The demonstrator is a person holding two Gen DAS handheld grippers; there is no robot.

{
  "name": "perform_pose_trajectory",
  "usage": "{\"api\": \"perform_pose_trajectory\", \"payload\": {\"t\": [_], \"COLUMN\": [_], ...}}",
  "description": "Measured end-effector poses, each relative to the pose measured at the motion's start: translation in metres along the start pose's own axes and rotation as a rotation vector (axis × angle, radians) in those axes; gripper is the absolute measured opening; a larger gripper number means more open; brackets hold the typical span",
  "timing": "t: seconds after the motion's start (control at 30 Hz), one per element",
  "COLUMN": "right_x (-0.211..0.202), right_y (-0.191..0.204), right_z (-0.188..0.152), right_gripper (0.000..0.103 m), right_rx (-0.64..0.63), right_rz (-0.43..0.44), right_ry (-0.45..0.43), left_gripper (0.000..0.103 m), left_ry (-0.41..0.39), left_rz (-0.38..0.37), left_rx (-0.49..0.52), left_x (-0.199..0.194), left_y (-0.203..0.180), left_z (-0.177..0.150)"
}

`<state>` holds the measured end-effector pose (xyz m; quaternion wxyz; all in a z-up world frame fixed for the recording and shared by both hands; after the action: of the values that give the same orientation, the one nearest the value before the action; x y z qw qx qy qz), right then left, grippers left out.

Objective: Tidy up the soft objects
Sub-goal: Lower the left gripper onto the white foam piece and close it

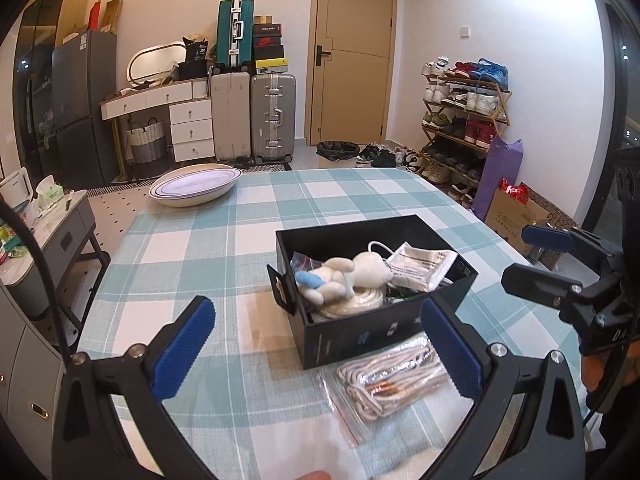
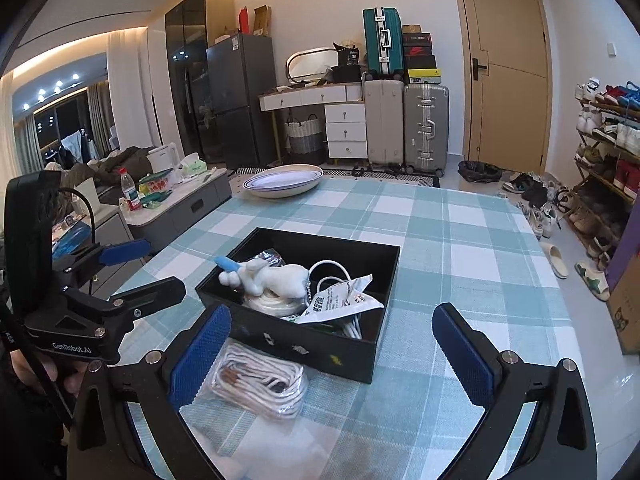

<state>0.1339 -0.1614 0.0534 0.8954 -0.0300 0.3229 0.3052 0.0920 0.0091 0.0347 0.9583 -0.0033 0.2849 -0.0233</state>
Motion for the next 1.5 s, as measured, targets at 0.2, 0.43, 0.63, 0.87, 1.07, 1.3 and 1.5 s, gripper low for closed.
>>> {"api": "perform_pose_trajectory", "payload": {"t": [0.2,0.43,0.63,0.87,1.07,1.3,1.5], "right_x": [-0.013,-0.018,-0.015,-0.009,-0.008,-0.007,-0.003], "right_y": [0.002,0.003,0.006,0.008,0.008,0.009,0.007], "right_z": [-0.011,-0.026,-0.031,-0.034,-0.035,-0.035,-0.039], "right_gripper": [0.102,0.102,0.102,0.102,0.102,0.102,0.102], "right_rx": [0.023,0.034,0.034,0.035,0.036,0.036,0.042], "right_rz": [0.015,0.027,0.040,0.051,0.052,0.051,0.052], "right_ry": [0.016,0.038,0.056,0.069,0.073,0.074,0.081], "left_gripper": [0.103,0.103,0.103,0.103,0.103,0.103,0.103], "left_ry": [0.020,0.037,0.058,0.065,0.089,0.128,0.157], "left_rz": [-0.021,-0.024,-0.025,-0.016,-0.035,-0.068,-0.088], "left_rx": [0.013,0.011,0.003,0.035,0.083,0.099,0.141], "left_x": [-0.014,-0.024,-0.027,-0.033,-0.033,-0.031,-0.028], "left_y": [-0.007,-0.009,-0.007,-0.014,-0.028,-0.039,-0.051], "left_z": [-0.014,-0.031,-0.049,-0.064,-0.076,-0.085,-0.095]}}
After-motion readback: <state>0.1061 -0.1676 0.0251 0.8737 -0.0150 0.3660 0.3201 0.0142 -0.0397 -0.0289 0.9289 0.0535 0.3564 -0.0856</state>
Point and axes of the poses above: each gripper's, at about its wrist camera, not at the fingertips, and x roughly the way its jaws point, y to its left, z to its top, the point moved 5 cm from there along x, roughly the way its jaws point, and after that the axes turned 4 degrees about z, right-handed, at the moved point
